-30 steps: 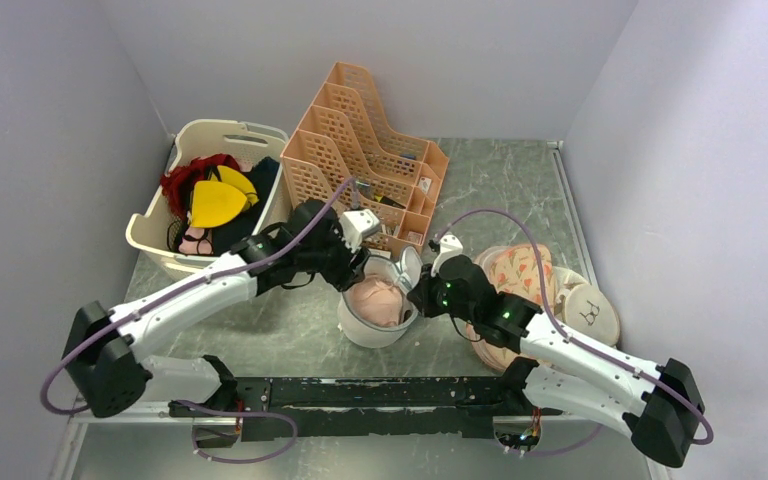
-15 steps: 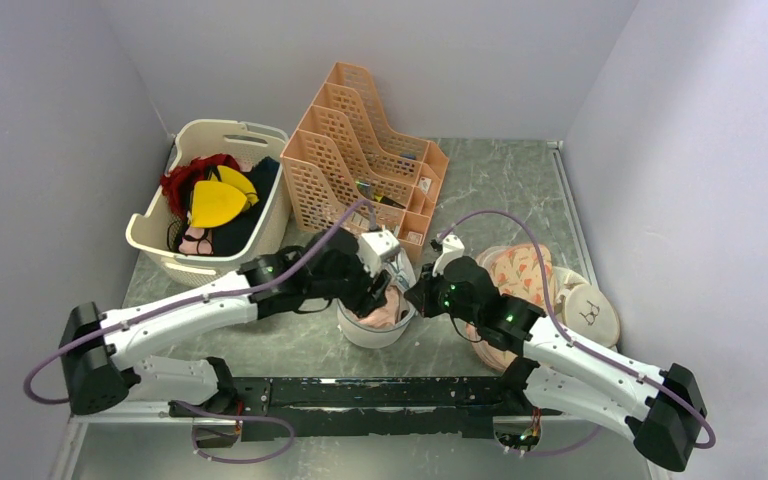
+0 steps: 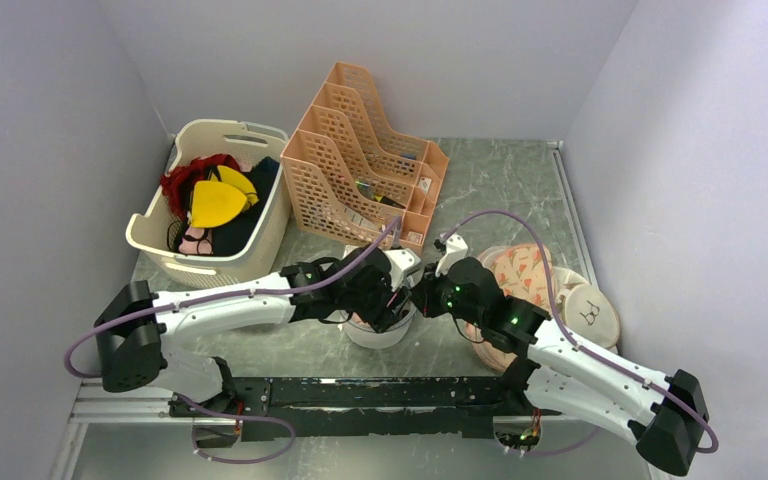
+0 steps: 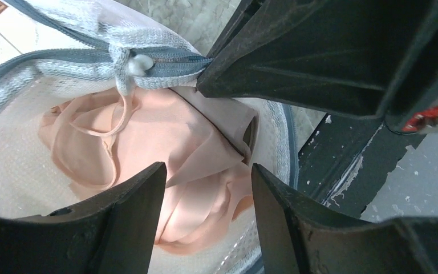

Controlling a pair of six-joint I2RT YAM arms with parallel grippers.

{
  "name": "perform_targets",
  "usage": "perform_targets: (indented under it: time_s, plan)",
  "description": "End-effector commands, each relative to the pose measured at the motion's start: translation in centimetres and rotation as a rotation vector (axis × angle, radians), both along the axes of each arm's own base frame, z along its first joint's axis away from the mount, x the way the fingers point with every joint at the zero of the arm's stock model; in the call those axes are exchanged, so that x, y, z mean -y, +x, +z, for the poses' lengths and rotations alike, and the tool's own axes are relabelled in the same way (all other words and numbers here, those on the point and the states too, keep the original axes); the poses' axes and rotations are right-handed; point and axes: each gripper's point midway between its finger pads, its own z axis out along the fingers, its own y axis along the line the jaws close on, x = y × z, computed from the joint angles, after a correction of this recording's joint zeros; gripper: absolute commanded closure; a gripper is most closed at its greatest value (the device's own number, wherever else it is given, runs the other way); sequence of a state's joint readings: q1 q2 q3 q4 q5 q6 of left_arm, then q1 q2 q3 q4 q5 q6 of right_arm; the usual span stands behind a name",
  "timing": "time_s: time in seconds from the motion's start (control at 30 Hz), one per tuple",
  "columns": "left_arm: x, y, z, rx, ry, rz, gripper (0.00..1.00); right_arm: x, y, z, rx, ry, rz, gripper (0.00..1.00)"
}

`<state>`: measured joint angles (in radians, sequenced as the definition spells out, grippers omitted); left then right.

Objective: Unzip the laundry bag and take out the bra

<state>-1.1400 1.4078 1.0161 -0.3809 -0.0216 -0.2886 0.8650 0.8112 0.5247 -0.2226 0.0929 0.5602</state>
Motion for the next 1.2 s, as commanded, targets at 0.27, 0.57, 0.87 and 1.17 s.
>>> perform_targets:
  time_s: [0.27,0.57,0.87,1.17]
  plan:
    - [2.1,1.1,-1.1,0.050,0.012,0.023,0.59,-0.1,-0.2,0.1,0.007,0.017,0.016,1.00]
    - [-0.5,2.0,4.7,0.156,-0.027,0.092,0.93,0.8,-0.1,-1.3,-0.006,-0.013,-0.028,1.00]
    - [-3.2,3.0,15.0,0.316,-0.236,0.174,0.93,0.9,-0.2,-2.1,-0.021,-0.017,-0.034,1.00]
    - [-5.1,4.1,23.4,0.458,-0.323,0.206,0.93,0.9,-0.1,-1.6,-0.012,-0.018,-0.036,1.00]
